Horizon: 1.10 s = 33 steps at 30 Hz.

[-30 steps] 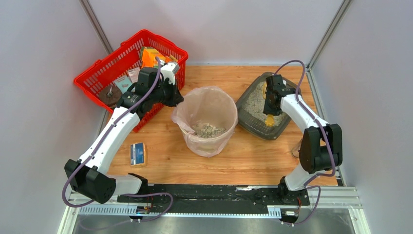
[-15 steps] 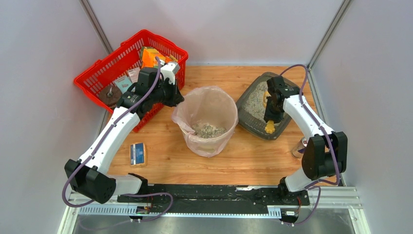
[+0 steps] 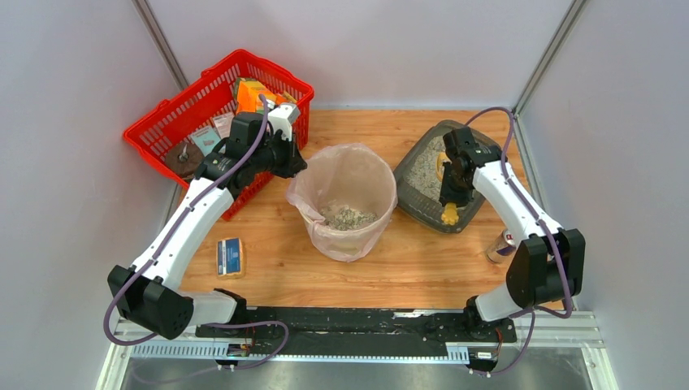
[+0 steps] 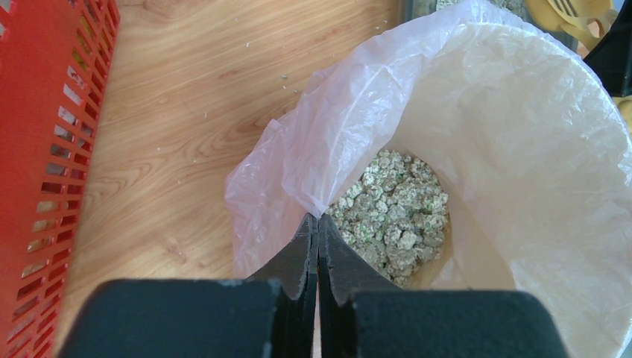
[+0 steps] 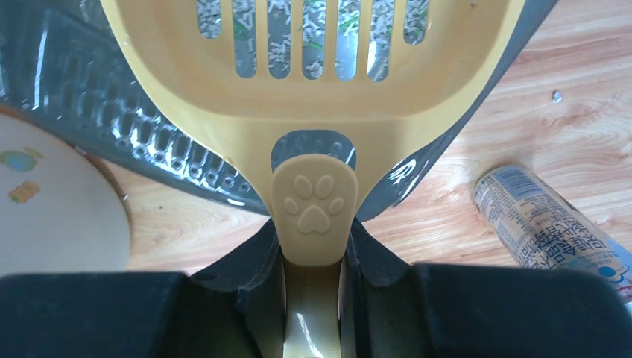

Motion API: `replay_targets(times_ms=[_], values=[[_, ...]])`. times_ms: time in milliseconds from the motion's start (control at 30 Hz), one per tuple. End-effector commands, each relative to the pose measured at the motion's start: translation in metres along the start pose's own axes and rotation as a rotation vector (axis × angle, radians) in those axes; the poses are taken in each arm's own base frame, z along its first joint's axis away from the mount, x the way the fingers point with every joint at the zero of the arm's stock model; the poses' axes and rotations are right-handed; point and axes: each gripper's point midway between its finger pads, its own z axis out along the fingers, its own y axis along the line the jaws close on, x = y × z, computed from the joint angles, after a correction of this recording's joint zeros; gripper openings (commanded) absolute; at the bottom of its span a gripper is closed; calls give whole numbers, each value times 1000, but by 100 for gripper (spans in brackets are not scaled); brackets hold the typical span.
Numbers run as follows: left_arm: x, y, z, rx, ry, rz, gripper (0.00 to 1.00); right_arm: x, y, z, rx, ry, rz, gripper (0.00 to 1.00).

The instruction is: Clean the litter box

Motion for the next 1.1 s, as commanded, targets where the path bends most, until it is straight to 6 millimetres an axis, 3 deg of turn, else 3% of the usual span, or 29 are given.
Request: replay_targets(times_ms=[0,67,100,167,200,300,333,400,433,467,533,567,667,733,767,800,833,967,1067], values=[[-6,-19,-11,71,-22,-1,0,-30,-16,-19,29,-97,51,0],[-6,-17,-11,63,-24,3,0,-23,-14,-20,34,-37,64,0],[-6,-16,-11,57,-23,5,0,-9,2,-20,15,-24,8,0],[-6,-15,-12,47,-23,9,0,-2,17,-28,-22,-75,-57,0],[-6,-15,-12,47,-23,7,0,1,17,-26,-20,-72,-70,0],[-9,-21,-14,78,-30,1,0,-26,-14,-15,62,-82,53,0],[-7,-21,-12,81,-30,0,0,-17,-12,-8,57,-7,54,0],[-6,-19,-12,70,-26,-1,0,-6,17,-16,-16,-42,-28,0],[-7,-18,-12,64,-26,3,0,4,21,-10,-16,-42,-68,0],[-8,-18,-12,64,-27,4,0,0,22,-8,-24,-64,-72,0],[-6,-19,-11,72,-21,-1,0,-18,1,2,32,-72,-7,0],[-7,-20,-12,78,-26,0,0,-16,-18,2,57,-8,67,0],[-5,-17,-10,62,-19,2,0,9,30,-6,-94,3,-64,0],[-6,-17,-11,61,-17,2,0,1,14,-11,-5,-74,-94,0],[-7,-19,-12,68,-17,-2,0,-13,-10,-7,51,-94,-22,0],[-7,-21,-13,80,-20,-2,0,-15,-17,-2,36,-52,29,0],[-8,-24,-15,96,-23,-1,0,-14,-19,-2,-4,-12,61,0],[-10,-16,-18,47,-47,19,0,-2,7,-1,-121,-32,12,0],[-7,-8,-14,10,-35,22,0,-2,-2,-1,-65,-14,-9,0]])
